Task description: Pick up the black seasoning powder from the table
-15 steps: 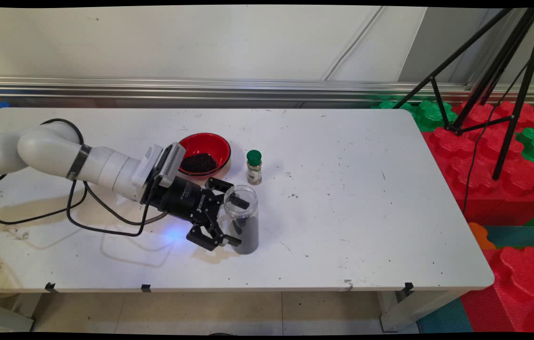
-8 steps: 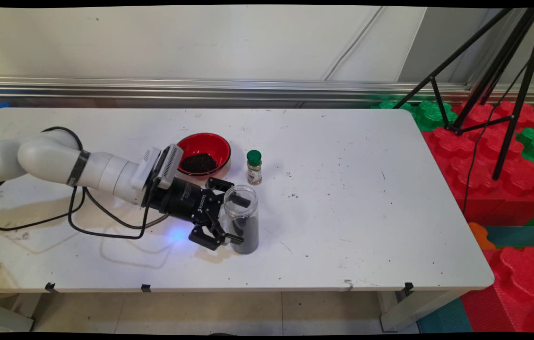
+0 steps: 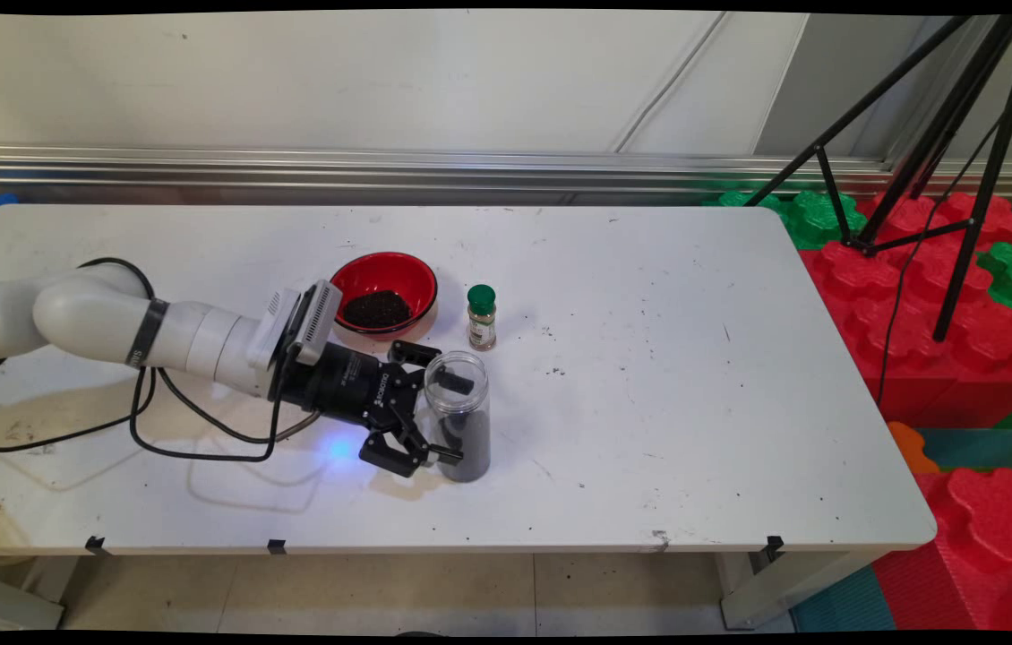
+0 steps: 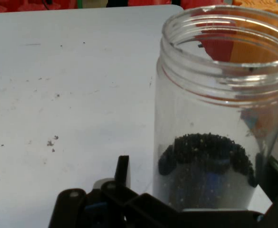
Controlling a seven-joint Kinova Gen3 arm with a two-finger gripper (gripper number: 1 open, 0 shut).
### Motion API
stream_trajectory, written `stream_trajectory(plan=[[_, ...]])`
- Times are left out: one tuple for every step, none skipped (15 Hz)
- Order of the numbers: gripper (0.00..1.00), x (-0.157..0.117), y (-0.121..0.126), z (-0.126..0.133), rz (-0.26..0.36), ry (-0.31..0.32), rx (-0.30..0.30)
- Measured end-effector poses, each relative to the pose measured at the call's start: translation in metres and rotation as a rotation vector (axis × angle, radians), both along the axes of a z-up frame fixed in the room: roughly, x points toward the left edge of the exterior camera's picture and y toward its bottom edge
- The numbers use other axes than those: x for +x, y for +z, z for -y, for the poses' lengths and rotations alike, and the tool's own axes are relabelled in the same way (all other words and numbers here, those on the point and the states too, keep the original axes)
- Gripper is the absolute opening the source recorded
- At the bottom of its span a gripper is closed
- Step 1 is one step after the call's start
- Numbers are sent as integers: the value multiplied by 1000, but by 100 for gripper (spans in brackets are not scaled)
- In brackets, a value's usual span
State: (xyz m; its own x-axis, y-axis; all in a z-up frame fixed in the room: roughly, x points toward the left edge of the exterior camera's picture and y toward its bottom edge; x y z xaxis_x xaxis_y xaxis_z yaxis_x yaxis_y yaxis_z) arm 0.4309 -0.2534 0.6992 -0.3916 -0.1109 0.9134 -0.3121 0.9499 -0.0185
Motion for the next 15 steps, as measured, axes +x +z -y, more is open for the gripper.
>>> stream_trajectory(plan=[[100, 0, -1, -1, -3, 1, 0], [100, 1, -2, -2, -8, 3, -1], [100, 1, -3, -2, -11, 4, -2], [100, 1, -4, -4, -16, 6, -2], [100, 1, -5, -4, -19, 7, -2], [100, 2, -7, -6, -23, 8, -3], [100, 2, -7, -6, -26, 8, -3], [100, 2, -9, -8, -30, 10, -5], [100, 2, -10, -8, -32, 11, -5], [100, 3, -11, -9, -35, 14, -7], [100, 3, -11, -9, -37, 15, -8], [100, 3, -12, -10, -40, 17, -10], [100, 3, -13, -10, -42, 18, -12], [100, 3, -14, -10, -43, 19, -14], [100, 3, -15, -11, -45, 20, -16]])
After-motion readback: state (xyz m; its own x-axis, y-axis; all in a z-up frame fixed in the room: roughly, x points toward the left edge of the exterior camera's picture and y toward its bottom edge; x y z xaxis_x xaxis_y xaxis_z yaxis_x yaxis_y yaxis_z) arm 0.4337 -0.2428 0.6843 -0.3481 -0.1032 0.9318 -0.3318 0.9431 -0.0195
